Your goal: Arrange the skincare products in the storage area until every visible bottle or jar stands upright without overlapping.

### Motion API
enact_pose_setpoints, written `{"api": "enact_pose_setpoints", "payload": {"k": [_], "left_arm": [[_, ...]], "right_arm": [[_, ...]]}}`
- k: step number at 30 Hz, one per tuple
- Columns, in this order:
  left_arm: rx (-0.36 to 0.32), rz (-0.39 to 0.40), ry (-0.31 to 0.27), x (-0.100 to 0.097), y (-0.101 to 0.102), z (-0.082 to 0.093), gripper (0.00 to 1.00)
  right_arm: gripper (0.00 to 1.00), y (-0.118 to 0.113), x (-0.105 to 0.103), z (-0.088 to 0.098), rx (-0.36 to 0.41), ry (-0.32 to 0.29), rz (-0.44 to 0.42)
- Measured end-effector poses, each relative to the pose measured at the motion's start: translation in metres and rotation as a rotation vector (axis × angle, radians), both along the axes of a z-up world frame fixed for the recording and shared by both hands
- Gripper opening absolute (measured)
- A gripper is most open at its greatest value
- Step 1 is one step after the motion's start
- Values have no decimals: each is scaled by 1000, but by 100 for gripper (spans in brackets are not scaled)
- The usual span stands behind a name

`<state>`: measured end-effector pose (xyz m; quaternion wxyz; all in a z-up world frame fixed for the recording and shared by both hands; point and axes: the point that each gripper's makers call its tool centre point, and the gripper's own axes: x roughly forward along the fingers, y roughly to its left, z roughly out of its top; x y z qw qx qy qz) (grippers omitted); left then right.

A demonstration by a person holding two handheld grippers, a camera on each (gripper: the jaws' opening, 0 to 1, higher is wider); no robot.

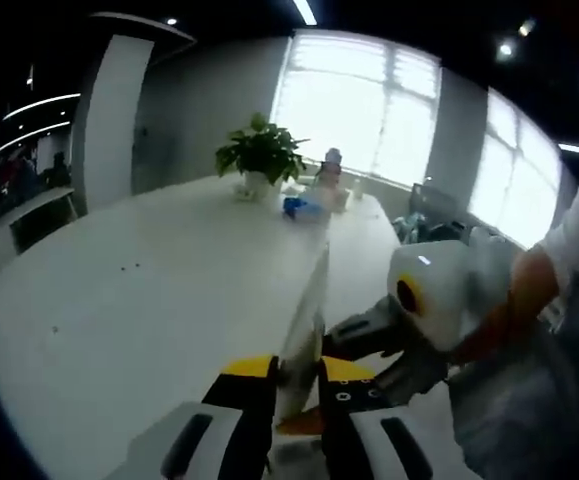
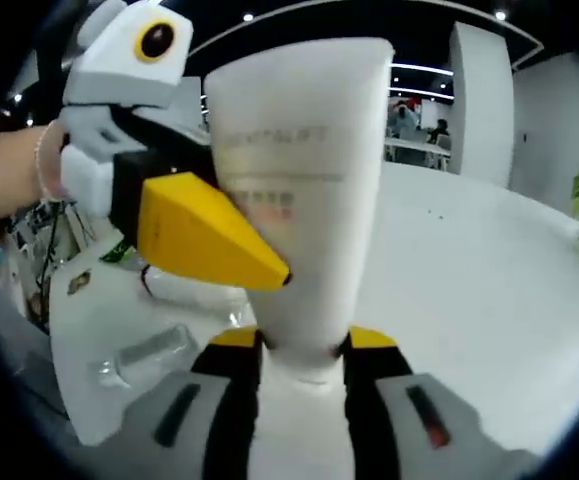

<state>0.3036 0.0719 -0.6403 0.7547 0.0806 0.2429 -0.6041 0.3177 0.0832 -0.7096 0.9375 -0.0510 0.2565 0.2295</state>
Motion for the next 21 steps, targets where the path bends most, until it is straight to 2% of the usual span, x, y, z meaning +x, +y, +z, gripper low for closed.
{"api": "enact_pose_setpoints", "payload": {"k": [2,3,5,6,9,12,14,17,18,19,21], "left_arm": [[3,4,2,1,0,0,18],[41,18,18,1,2,-4,21],[51,24,11,2,4,-6,36],[53,31,1,2,5,-6,40],[39,48,-7,4,14,2,39],[17,68,-40,5,24,16,41],[18,96,-68,6,36,24,43],[3,181,-120,6,64,39,48],[-12,212,-163,4,78,44,49],[-13,231,-182,1,87,47,48],[3,304,-192,-7,113,48,48]], "right_arm": [[32,0,1,0,-1,-1,23],[32,-1,1,0,4,4,27],[34,-3,0,0,9,17,28],[36,-5,-1,1,0,13,28],[40,-11,-3,4,-6,13,25],[40,-14,-7,13,30,19,14],[40,-17,-11,21,43,13,3],[44,-24,-19,33,60,9,-34],[45,-23,-24,37,71,10,-34],[44,-22,-28,39,76,10,-32],[42,-18,-36,42,79,16,-23]]}}
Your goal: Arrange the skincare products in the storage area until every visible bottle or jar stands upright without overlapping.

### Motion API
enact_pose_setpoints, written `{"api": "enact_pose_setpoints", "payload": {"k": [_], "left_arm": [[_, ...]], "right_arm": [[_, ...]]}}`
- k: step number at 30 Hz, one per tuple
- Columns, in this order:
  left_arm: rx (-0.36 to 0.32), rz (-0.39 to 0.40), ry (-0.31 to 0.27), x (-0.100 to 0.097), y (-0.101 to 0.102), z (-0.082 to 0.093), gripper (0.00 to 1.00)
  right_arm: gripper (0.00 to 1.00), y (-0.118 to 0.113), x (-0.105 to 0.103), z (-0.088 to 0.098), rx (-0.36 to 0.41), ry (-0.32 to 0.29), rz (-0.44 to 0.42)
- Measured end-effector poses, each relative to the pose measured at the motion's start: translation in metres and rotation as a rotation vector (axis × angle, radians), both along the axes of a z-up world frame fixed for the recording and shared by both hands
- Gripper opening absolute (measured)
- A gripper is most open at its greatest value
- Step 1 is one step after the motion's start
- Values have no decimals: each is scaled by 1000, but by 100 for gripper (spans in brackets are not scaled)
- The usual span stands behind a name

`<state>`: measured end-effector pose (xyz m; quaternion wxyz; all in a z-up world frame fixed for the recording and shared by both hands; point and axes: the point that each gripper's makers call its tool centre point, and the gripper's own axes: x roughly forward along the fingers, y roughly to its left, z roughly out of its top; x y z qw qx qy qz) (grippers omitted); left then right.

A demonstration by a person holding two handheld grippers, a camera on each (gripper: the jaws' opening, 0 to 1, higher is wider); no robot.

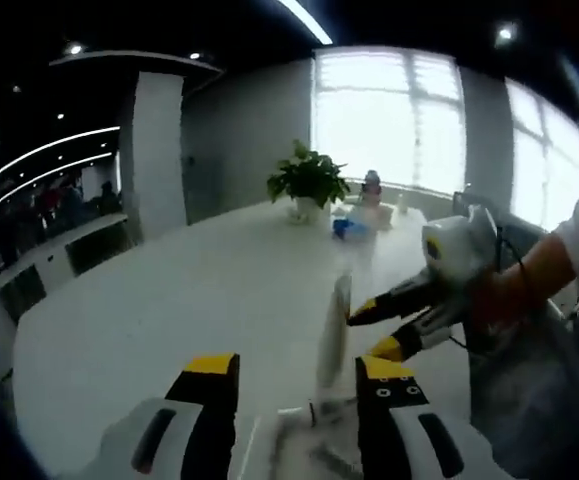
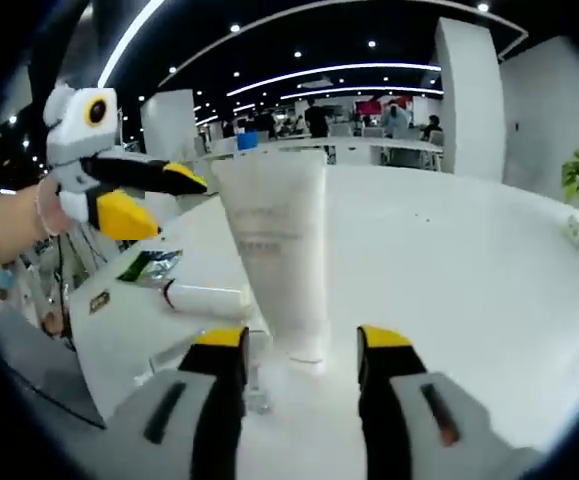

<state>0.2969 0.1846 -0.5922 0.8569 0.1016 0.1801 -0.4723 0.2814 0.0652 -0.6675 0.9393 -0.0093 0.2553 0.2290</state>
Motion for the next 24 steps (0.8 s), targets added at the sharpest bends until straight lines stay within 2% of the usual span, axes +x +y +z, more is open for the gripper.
{"api": "enact_pose_setpoints", "payload": {"k": [1,3,5,6,7,10,11,12,14,15,18,19,22,23,24], "left_arm": [[4,18,-1,-4,8,1,48],[-41,149,9,-13,32,6,48],[-103,242,49,-21,43,6,48],[-113,259,58,-24,46,6,48],[-156,329,60,-32,54,6,47],[-182,424,62,-50,66,0,45],[-191,445,75,-58,68,-3,45],[-193,447,78,-61,68,-4,45],[-219,439,148,-78,63,-15,45],[-215,430,164,-83,62,-21,45],[-159,424,134,-87,64,-35,44],[-127,407,100,-89,65,-39,43],[-113,378,80,-93,62,-47,43],[-110,371,92,-93,61,-51,42],[-88,364,151,-96,60,-61,42]], "right_arm": [[39,3,-3,0,-1,3,8],[38,13,-15,-6,-48,28,59],[38,19,-20,-18,-124,42,102],[37,21,-21,-21,-138,49,111],[37,30,-28,-35,-156,106,159],[36,39,-26,-52,-230,141,195],[36,42,-23,-55,-250,134,204],[36,43,-22,-56,-260,131,209],[35,42,-16,-66,-308,146,191],[34,42,-15,-67,-313,148,193],[31,46,-15,-78,-327,181,195],[31,46,-16,-81,-332,196,189],[27,43,-16,-86,-394,196,197],[25,42,-17,-88,-413,198,206],[23,39,-19,-91,-433,208,200]]}}
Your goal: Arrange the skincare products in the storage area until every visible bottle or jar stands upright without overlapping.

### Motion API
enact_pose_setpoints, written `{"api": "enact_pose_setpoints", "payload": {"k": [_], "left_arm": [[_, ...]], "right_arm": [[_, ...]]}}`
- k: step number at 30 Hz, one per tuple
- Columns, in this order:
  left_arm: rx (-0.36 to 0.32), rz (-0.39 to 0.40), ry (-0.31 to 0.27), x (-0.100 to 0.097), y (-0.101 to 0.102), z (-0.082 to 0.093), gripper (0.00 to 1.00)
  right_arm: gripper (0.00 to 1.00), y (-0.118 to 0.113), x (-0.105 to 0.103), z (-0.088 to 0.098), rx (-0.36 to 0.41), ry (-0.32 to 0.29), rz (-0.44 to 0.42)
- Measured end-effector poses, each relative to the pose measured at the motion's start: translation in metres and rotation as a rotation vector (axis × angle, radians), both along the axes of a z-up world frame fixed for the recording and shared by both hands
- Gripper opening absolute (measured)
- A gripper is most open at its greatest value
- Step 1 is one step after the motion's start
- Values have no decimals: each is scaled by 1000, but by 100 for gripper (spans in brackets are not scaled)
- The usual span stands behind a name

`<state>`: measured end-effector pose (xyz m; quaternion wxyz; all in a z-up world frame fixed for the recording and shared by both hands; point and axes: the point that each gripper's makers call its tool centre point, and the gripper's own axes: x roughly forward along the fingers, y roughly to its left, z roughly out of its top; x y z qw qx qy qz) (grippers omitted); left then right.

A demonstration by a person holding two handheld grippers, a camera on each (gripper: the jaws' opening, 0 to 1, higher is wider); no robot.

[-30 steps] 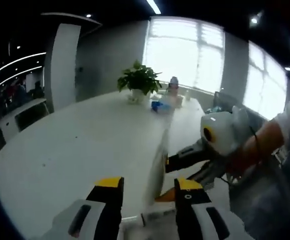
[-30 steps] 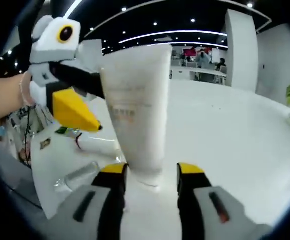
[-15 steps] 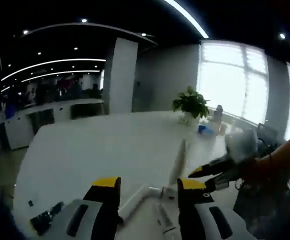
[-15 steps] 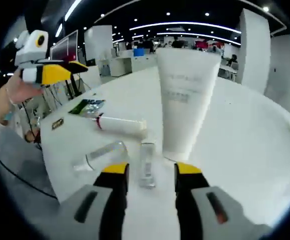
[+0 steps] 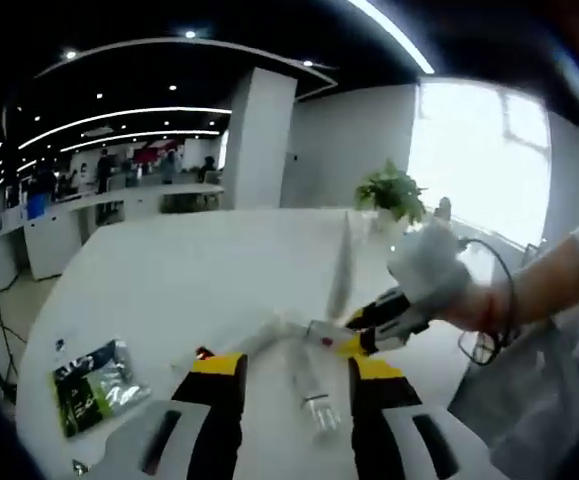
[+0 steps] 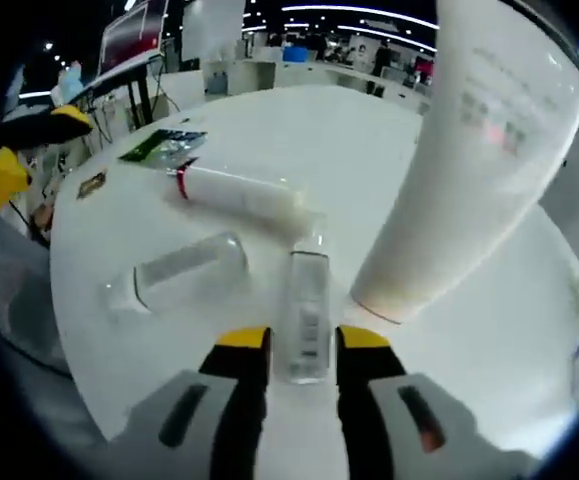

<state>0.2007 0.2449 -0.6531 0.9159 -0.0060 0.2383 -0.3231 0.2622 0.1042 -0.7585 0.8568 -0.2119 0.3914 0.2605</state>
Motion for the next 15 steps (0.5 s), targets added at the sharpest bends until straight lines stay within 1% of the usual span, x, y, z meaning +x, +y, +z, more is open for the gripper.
{"api": "enact_pose_setpoints", "payload": {"k": [1,2,5,9,12,13,15], "left_arm": [[17,-31,21,-2,-3,-6,40],[9,-25,15,1,-4,-5,40],[27,-48,2,-2,-8,-7,39],[21,-91,4,-8,-16,-7,38],[30,-137,12,-14,-25,-12,35],[36,-163,23,-17,-29,-15,35],[48,-192,36,-21,-35,-19,35]], "right_arm": [[23,-1,0,1,0,-8,-4],[23,-2,-2,2,6,-12,0],[22,-9,-9,2,10,6,-5],[22,-17,-23,2,-21,19,28],[22,-19,-36,2,-46,40,92],[22,-20,-43,2,-59,55,128],[22,-22,-52,0,-79,79,162]]}}
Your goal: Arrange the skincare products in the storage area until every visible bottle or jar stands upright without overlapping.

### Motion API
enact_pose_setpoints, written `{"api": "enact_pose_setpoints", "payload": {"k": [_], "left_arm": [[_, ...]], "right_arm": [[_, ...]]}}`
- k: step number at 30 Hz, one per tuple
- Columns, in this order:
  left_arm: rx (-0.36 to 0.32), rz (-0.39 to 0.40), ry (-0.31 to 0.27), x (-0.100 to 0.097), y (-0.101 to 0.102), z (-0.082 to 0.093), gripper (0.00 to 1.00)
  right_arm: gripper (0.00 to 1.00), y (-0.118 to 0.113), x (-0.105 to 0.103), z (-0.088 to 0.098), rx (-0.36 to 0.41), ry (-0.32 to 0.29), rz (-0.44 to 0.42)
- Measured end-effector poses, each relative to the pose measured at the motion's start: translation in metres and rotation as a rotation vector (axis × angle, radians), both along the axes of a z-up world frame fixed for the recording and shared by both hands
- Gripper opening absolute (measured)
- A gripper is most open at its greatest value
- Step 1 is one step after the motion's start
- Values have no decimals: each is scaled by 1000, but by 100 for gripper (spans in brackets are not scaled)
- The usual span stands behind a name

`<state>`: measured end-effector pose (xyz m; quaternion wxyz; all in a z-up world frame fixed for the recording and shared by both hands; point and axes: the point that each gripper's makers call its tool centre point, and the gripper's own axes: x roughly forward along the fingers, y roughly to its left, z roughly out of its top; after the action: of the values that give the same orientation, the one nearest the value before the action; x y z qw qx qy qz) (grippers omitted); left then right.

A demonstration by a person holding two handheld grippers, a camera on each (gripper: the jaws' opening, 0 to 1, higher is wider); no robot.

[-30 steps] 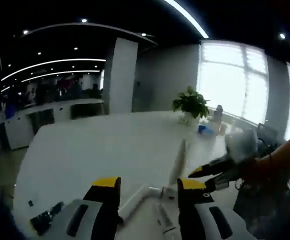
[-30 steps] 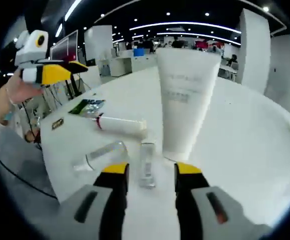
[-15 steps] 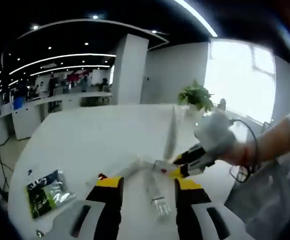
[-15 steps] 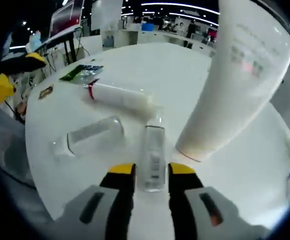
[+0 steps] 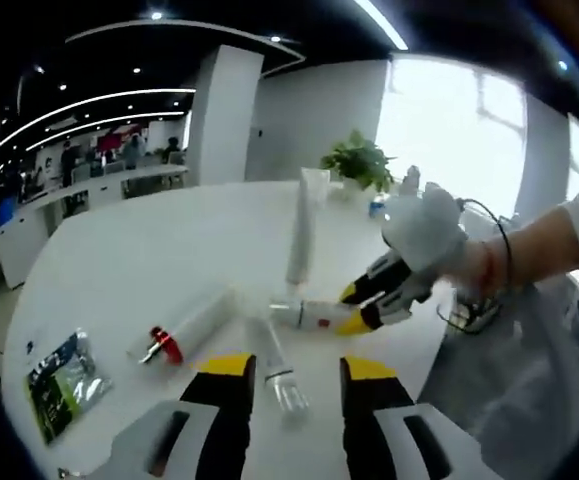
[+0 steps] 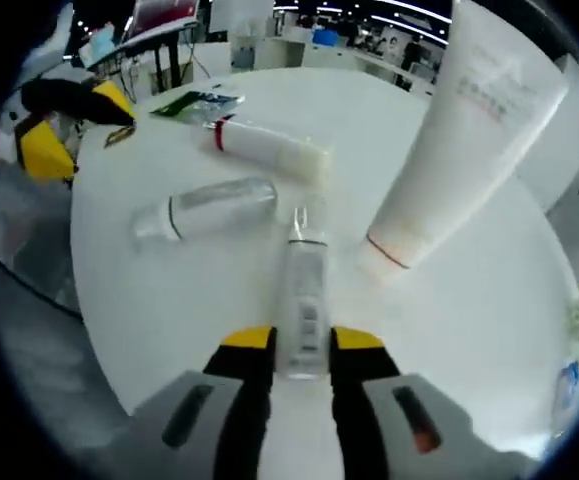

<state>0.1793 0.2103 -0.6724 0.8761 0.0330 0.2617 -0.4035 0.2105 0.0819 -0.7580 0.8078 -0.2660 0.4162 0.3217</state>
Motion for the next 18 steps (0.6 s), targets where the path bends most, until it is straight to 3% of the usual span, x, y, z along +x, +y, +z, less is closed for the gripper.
{"api": "enact_pose_setpoints", "payload": {"k": [2,9,15,18], "left_arm": [[24,-51,-2,-6,-8,-5,35],[79,-132,26,-18,-19,-20,33],[203,-236,46,-35,-21,-43,32],[219,-258,55,-40,-23,-48,32]], "right_arm": [[22,3,-12,1,-1,19,73],[22,6,-35,-2,14,74,179],[22,15,-58,-2,9,118,402],[22,19,-67,-2,11,125,517]]}}
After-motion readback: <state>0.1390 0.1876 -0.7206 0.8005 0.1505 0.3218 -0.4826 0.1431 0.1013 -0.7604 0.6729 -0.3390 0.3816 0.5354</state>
